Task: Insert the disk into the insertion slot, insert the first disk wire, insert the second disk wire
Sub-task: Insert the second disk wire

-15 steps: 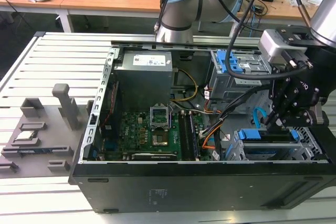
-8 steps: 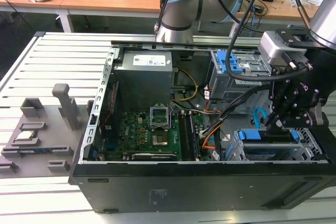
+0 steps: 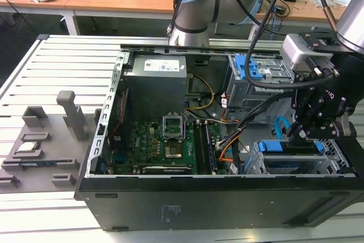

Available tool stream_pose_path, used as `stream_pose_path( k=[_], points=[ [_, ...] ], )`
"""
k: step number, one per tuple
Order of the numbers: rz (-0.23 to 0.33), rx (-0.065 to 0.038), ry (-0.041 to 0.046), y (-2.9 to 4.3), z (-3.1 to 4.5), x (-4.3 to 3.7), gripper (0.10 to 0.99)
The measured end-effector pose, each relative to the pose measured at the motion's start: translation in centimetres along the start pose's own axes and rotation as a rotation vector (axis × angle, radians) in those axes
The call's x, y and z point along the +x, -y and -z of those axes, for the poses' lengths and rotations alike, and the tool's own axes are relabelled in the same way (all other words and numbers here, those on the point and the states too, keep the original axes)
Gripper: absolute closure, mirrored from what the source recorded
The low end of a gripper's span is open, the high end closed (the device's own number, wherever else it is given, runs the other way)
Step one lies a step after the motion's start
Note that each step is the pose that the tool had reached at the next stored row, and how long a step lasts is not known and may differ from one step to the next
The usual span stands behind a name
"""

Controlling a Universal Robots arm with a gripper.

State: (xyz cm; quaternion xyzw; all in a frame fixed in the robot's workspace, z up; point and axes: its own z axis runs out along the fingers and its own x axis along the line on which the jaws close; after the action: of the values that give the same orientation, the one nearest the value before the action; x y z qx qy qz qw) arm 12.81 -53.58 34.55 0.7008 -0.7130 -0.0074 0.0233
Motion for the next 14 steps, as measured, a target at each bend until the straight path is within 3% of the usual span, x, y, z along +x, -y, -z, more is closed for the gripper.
stream_pose_path(
  k=[2,3,14],
  points=[
    [0.001,0.0,0.021,-0.01,0.08,0.06,0.929],
    [0.001,-0.001,0.0241,-0.02,0.12,0.07,0.929],
    [0.001,-0.001,0.0269,-0.01,0.02,0.42,0.929]
  ],
)
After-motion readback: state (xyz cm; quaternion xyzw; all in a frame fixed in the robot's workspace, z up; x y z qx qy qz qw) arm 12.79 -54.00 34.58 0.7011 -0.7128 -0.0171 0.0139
